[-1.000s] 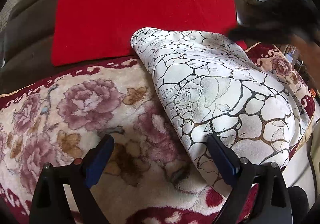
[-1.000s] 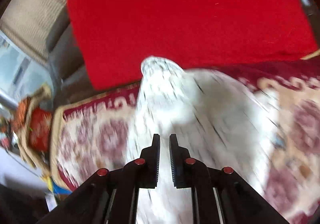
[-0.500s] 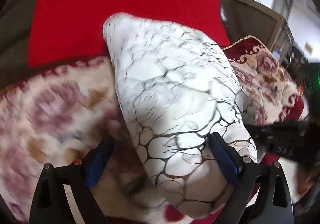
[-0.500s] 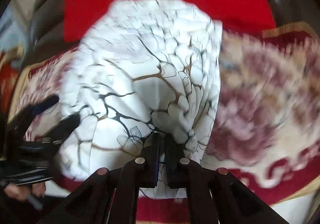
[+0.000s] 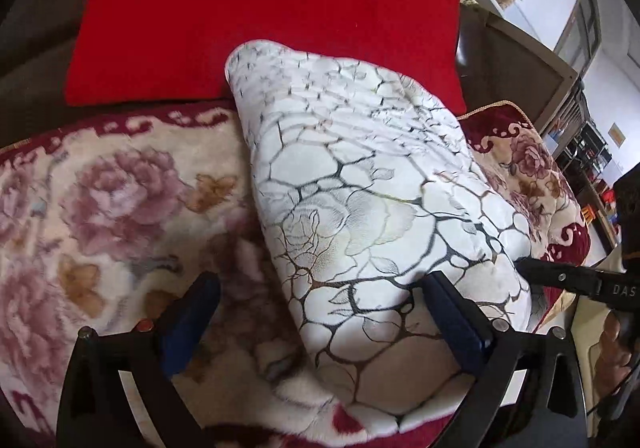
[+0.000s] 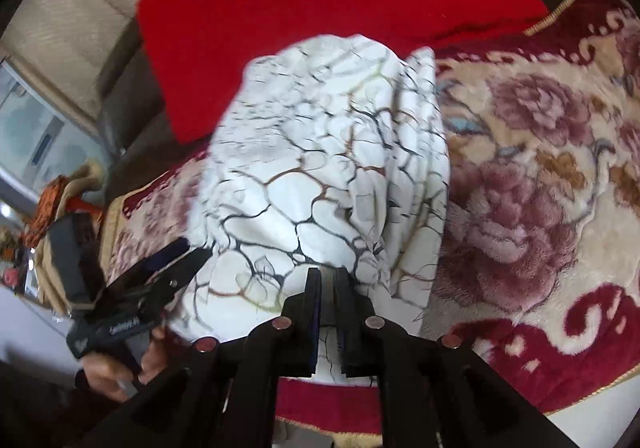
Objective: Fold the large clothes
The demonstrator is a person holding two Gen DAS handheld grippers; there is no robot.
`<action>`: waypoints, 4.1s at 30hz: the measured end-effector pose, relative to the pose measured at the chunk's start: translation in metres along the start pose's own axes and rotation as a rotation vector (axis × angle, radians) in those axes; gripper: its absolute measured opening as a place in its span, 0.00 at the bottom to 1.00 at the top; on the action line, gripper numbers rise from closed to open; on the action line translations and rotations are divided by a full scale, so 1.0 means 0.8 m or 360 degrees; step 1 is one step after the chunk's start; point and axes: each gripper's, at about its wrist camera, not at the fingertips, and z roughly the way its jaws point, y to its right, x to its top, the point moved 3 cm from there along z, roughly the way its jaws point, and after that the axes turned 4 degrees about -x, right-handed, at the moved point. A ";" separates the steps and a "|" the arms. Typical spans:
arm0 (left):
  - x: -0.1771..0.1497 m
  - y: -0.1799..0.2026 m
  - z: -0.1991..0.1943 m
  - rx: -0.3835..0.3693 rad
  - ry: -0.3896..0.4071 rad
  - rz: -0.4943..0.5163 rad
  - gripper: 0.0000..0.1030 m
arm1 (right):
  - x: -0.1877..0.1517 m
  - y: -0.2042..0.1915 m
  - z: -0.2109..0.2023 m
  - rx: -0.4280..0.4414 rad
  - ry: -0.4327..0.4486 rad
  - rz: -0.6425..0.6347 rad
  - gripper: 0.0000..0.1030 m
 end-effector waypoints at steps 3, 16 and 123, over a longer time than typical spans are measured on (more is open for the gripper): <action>0.003 0.013 -0.021 0.0056 0.0040 0.0123 0.99 | 0.004 -0.023 -0.020 -0.0015 0.0081 -0.0062 0.11; -0.045 0.038 0.013 0.0116 -0.0023 0.0361 1.00 | -0.027 -0.032 0.062 -0.0132 -0.0030 -0.0142 0.06; 0.014 0.015 0.100 -0.0539 -0.0179 -0.0339 0.94 | 0.115 0.053 0.152 0.0491 -0.0010 0.0264 0.53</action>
